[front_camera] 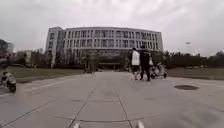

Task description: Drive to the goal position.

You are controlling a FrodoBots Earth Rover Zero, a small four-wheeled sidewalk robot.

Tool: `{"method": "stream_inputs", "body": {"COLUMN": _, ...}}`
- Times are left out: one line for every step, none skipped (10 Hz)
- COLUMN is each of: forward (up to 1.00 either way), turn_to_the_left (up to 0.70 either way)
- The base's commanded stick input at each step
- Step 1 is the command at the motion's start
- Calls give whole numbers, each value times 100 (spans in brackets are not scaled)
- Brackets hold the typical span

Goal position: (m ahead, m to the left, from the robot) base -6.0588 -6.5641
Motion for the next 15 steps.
{"method": "stream_inputs", "body": {"forward": 85, "turn_to_the_left": 0}}
{"method": "stream_inputs", "body": {"forward": 85, "turn_to_the_left": 0}}
{"method": "stream_inputs", "body": {"forward": 85, "turn_to_the_left": 0}}
{"method": "stream_inputs", "body": {"forward": 85, "turn_to_the_left": 0}}
{"method": "stream_inputs", "body": {"forward": 85, "turn_to_the_left": 0}}
{"method": "stream_inputs", "body": {"forward": 85, "turn_to_the_left": 0}}
{"method": "stream_inputs", "body": {"forward": 85, "turn_to_the_left": 0}}
{"method": "stream_inputs", "body": {"forward": 85, "turn_to_the_left": 0}}
{"method": "stream_inputs", "body": {"forward": 85, "turn_to_the_left": 0}}
{"method": "stream_inputs", "body": {"forward": 85, "turn_to_the_left": 0}}
{"method": "stream_inputs", "body": {"forward": 85, "turn_to_the_left": 0}}
{"method": "stream_inputs", "body": {"forward": 85, "turn_to_the_left": 0}}
{"method": "stream_inputs", "body": {"forward": 85, "turn_to_the_left": 0}}
{"method": "stream_inputs", "body": {"forward": 85, "turn_to_the_left": 0}}
{"method": "stream_inputs", "body": {"forward": 85, "turn_to_the_left": 0}}
